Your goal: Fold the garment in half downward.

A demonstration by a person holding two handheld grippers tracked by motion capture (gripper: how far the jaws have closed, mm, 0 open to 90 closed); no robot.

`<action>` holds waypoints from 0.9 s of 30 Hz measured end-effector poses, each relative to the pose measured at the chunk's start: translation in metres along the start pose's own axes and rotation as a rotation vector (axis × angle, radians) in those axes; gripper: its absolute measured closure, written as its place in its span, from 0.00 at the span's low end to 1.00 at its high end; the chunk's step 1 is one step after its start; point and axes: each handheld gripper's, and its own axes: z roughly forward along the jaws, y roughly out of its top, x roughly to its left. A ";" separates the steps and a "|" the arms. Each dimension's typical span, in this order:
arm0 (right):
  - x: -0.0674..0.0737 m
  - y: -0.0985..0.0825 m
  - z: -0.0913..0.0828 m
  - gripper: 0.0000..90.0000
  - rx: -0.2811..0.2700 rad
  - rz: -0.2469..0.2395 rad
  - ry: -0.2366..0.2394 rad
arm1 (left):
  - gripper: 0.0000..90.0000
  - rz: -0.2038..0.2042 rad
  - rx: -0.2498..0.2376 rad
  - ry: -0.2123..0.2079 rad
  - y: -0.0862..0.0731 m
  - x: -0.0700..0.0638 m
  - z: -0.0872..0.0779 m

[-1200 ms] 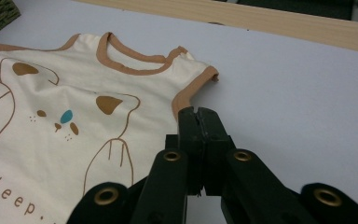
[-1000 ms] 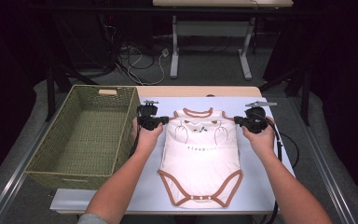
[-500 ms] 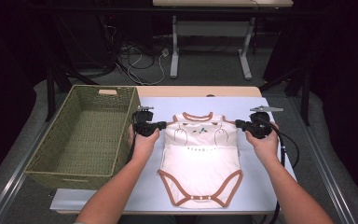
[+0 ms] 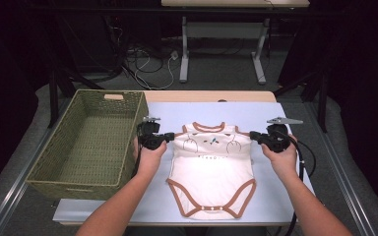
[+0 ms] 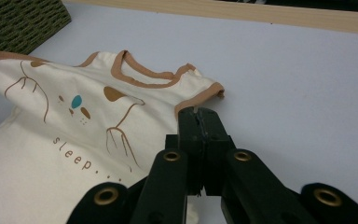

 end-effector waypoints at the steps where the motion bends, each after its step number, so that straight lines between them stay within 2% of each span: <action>1: 0.000 -0.002 -0.001 0.99 0.001 0.005 0.003 | 0.97 0.002 0.000 0.006 -0.001 -0.001 -0.001; 5: -0.002 -0.008 -0.003 0.99 -0.002 0.019 0.022 | 0.97 0.023 -0.001 0.001 -0.005 -0.004 -0.003; 7: -0.002 -0.012 -0.004 0.99 -0.005 0.025 0.023 | 0.97 0.015 -0.003 -0.009 -0.008 -0.005 -0.003; 17: 0.003 -0.027 -0.013 0.99 -0.002 0.009 0.039 | 0.97 0.052 0.008 -0.007 -0.021 -0.011 -0.010; 21: 0.005 -0.032 -0.017 0.99 0.009 0.013 0.052 | 0.97 0.043 0.010 -0.019 -0.027 -0.011 -0.011; 27: 0.005 -0.042 -0.017 0.99 0.019 0.005 0.053 | 0.97 0.045 0.038 -0.022 -0.037 -0.010 -0.011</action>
